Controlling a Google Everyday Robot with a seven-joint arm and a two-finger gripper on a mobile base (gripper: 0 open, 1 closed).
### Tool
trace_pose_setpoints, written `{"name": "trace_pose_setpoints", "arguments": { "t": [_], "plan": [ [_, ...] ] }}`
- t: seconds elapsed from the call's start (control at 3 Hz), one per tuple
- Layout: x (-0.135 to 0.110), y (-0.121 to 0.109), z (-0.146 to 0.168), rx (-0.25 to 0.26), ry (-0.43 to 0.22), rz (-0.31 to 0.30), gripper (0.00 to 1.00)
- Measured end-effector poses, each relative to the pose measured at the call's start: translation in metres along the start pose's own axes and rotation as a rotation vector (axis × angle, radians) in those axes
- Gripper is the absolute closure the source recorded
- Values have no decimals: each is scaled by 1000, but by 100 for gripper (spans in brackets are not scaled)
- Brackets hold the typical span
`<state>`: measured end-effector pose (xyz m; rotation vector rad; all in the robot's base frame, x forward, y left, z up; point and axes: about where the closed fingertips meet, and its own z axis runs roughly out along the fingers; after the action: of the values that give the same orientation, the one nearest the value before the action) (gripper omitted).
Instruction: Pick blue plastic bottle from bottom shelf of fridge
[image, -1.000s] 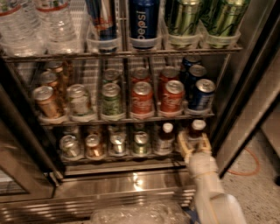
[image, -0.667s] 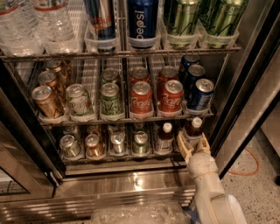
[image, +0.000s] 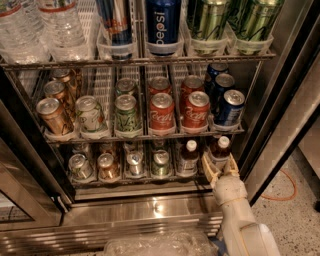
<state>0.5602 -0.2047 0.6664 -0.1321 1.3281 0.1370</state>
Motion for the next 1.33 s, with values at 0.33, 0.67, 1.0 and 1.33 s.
{"name": "trace_pose_setpoints", "arguments": {
  "t": [0.33, 0.67, 1.0, 1.33],
  "plan": [
    [-4, 5, -4, -47, 2, -19, 100],
    [-14, 12, -18, -99, -6, -57, 100],
    [-30, 23, -32, -160, 0, -104, 100],
    [-56, 36, -41, -227, -11, -130, 100]
  ]
}}
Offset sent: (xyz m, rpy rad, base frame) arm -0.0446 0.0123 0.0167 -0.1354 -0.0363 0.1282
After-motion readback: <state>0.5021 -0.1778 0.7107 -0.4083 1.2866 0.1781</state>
